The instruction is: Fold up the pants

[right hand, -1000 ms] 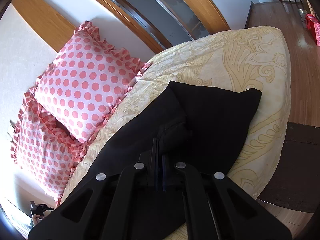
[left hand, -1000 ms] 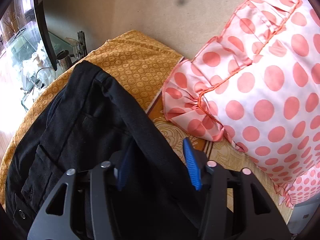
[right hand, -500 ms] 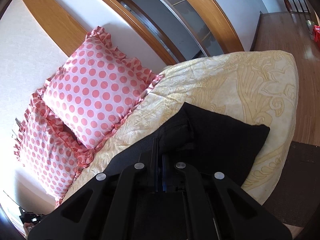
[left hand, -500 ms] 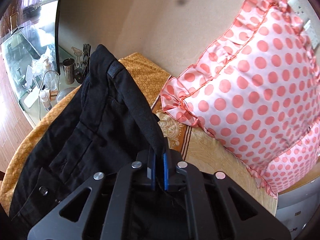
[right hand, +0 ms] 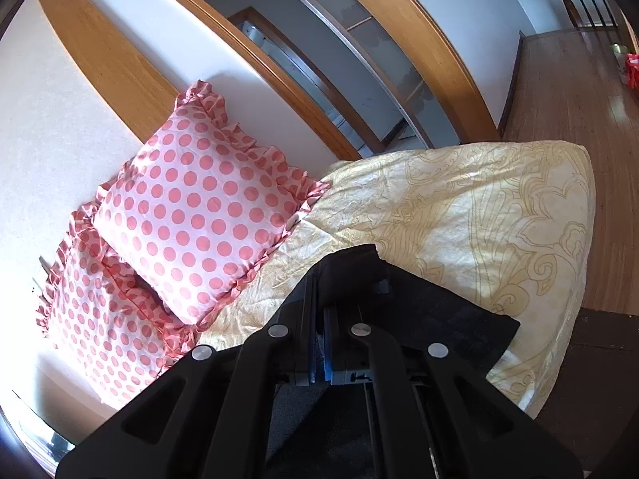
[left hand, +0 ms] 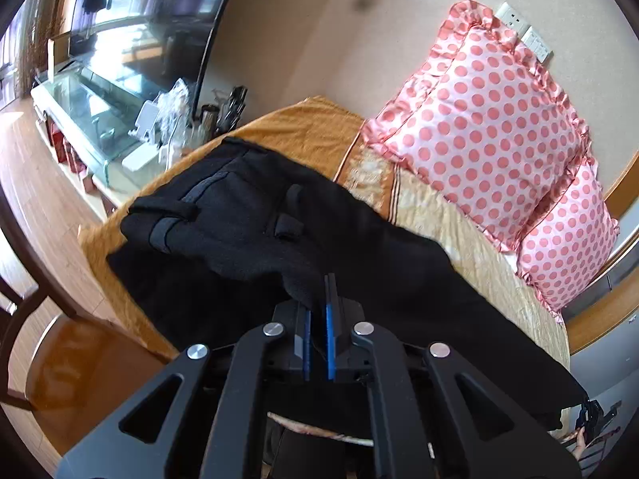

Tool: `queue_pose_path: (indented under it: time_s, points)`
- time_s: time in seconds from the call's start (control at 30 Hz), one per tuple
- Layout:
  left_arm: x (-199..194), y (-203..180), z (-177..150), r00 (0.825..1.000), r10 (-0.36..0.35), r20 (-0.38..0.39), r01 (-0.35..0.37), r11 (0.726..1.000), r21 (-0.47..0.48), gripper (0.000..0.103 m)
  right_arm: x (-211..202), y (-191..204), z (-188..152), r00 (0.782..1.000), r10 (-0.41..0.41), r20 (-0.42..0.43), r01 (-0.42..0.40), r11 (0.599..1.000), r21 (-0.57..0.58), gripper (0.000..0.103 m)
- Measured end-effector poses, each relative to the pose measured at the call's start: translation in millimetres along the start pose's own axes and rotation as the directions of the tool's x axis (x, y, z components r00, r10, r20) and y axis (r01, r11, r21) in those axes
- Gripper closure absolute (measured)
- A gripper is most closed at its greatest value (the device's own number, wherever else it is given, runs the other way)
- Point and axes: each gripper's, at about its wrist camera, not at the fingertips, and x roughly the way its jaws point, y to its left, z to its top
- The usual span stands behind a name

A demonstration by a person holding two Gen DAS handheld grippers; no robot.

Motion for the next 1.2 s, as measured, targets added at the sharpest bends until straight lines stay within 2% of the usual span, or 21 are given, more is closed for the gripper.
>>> queue_pose_path:
  time_s: [0.07,0.17,0.27,0.33,0.4,0.47,0.5,0.53,0.57,0.63,0.7,0.77,0.87,0.9,0.93,0.97,1.03,1.1,1.13,1.2]
  points:
    - [9,20,-23,1.0,0.017,-0.017,-0.018,0.999,-0.037,0.098,0,-4,-3,1.0,-0.01,-0.008,0.01,1.0,0.006,0.1]
    - [18,36,-40,1.0,0.021,-0.019,-0.022,0.998,-0.057,0.095,2,-10,-6,1.0,-0.018,-0.023,0.019,1.0,0.023,0.101]
    - [10,35,-41,0.999,0.04,0.033,-0.038,0.998,-0.054,0.08,1,-14,-7,0.999,-0.017,-0.031,0.018,0.999,0.03,0.101]
    - [2,35,-37,0.996,0.054,0.074,-0.049,0.997,-0.064,0.056,1,-14,-7,0.999,-0.016,-0.032,0.017,0.999,0.032,0.1]
    - [-1,37,-32,0.994,0.07,0.087,-0.062,0.994,-0.091,0.052,1,-15,-7,0.999,-0.017,-0.033,0.018,0.999,0.034,0.1]
    - [1,44,-28,0.995,0.059,0.079,-0.048,0.99,-0.132,0.053,1,-16,-7,0.999,-0.017,-0.036,0.018,0.999,0.036,0.101]
    - [2,48,-26,0.996,0.057,0.075,-0.045,0.988,-0.148,0.059,1,-17,-7,0.999,-0.016,-0.037,0.018,0.999,0.039,0.1]
    - [2,50,-25,0.995,0.061,0.075,-0.05,0.987,-0.153,0.088,1,-17,-7,0.999,-0.013,-0.039,0.015,0.999,0.044,0.101]
    - [1,51,-24,0.994,0.077,0.075,-0.065,0.986,-0.153,0.096,1,-18,-6,0.999,-0.005,-0.041,0.007,0.998,0.056,0.101]
    - [-4,58,-24,0.995,0.059,0.084,-0.044,0.985,-0.167,0.096,0,-21,-4,0.999,0.006,-0.04,-0.003,0.997,0.071,0.101]
    - [1,66,-26,0.997,0.049,0.057,-0.038,0.98,-0.195,0.096,0,-22,-6,0.999,-0.008,-0.046,0.011,0.998,0.061,0.101]
    - [10,70,-31,0.997,0.073,0.012,-0.07,0.98,-0.189,0.094,2,-26,-9,0.998,-0.025,-0.061,0.03,0.997,0.07,0.101]
    - [3,71,-38,0.994,0.106,0.02,-0.101,0.977,-0.187,0.073,2,-34,-14,0.997,-0.029,-0.076,0.036,0.995,0.096,0.1]
    - [-3,68,-39,0.99,0.136,0.032,-0.128,0.976,-0.173,0.057,1,-35,-15,0.997,-0.029,-0.077,0.036,0.995,0.095,0.101]
    - [-12,63,-40,0.982,0.176,0.063,-0.165,0.975,-0.147,0.051,0,-35,-15,0.997,-0.031,-0.078,0.038,0.995,0.092,0.101]
    - [-21,56,-42,0.972,0.215,0.097,-0.205,0.973,-0.107,0.049,-1,-35,-16,0.996,-0.031,-0.079,0.038,0.995,0.091,0.101]
    - [-36,37,-44,0.956,0.248,0.158,-0.248,0.969,-0.019,0.04,-2,-36,-15,0.997,-0.025,-0.079,0.032,0.995,0.094,0.101]
    - [-44,13,-45,0.956,0.215,0.198,-0.231,0.971,0.059,0.031,-2,-35,-15,0.997,-0.023,-0.077,0.029,0.996,0.087,0.101]
    - [-45,-1,-48,0.965,0.173,0.2,-0.196,0.975,0.105,0.027,-4,-34,-15,0.997,-0.016,-0.074,0.023,0.996,0.086,0.101]
    - [-37,-30,-51,0.982,0.087,0.168,-0.119,0.975,0.19,0.026,-8,-32,-15,0.997,-0.029,-0.073,0.035,0.997,0.072,0.101]
